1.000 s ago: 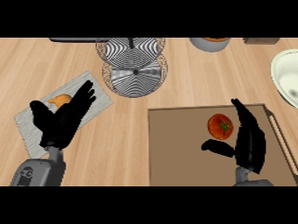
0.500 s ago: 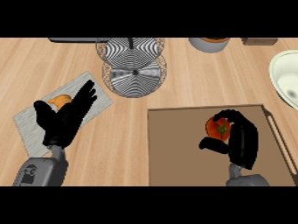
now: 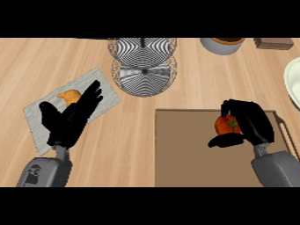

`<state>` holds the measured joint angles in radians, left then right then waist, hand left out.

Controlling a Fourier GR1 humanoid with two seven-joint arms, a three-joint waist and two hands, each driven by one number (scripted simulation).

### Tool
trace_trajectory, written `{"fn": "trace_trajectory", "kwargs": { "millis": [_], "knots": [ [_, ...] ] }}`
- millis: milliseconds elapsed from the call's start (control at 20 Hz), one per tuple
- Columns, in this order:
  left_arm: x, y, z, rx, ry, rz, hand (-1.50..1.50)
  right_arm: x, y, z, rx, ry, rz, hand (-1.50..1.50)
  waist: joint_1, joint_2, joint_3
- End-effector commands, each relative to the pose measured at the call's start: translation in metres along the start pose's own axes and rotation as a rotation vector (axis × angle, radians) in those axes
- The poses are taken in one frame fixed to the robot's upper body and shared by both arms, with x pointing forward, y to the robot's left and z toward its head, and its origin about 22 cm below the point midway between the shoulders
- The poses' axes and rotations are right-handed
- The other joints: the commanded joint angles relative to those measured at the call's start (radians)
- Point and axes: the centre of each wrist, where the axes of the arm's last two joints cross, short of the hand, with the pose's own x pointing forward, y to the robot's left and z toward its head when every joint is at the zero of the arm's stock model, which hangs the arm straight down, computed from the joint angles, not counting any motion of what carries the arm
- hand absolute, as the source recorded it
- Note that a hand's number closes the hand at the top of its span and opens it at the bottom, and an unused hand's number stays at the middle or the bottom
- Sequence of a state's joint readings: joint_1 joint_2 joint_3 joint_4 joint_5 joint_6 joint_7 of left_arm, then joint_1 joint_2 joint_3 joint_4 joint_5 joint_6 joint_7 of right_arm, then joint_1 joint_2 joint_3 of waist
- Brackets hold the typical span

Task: Pick the tomato from the tray and place it in the tiered basket

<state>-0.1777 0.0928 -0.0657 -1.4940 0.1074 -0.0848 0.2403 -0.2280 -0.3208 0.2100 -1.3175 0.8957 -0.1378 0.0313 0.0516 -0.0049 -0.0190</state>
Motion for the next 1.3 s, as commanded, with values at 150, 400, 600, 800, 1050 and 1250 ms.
{"fn": "trace_trajectory", "kwargs": {
  "millis": [150,400,600,800,1050,1250],
  "knots": [
    [-0.014,0.012,0.012,0.037,0.023,0.005,0.00,-0.010,-0.077,-0.053,0.240,-0.137,-0.071,1.50,-0.037,0.005,0.018],
    [0.007,0.015,0.004,0.053,0.029,0.016,0.00,0.005,-0.127,-0.056,0.175,-0.158,-0.279,1.50,-0.054,0.000,0.019],
    [-0.003,0.006,0.005,0.072,0.027,0.013,0.00,0.025,-0.187,-0.044,0.037,-0.239,-0.319,1.50,-0.067,-0.004,0.018],
    [0.004,0.012,-0.007,0.052,0.018,0.013,0.00,0.042,-0.234,-0.042,-0.051,-0.299,-0.327,1.50,-0.061,0.001,0.018],
    [0.004,0.007,0.004,0.024,0.010,0.001,0.00,0.060,-0.285,-0.050,-0.114,-0.332,-0.358,1.50,-0.045,0.003,0.018],
    [-0.012,0.000,0.009,0.047,0.012,0.016,0.00,0.094,-0.300,-0.061,-0.146,-0.350,-0.310,1.50,-0.041,0.004,0.018]
  ]
}}
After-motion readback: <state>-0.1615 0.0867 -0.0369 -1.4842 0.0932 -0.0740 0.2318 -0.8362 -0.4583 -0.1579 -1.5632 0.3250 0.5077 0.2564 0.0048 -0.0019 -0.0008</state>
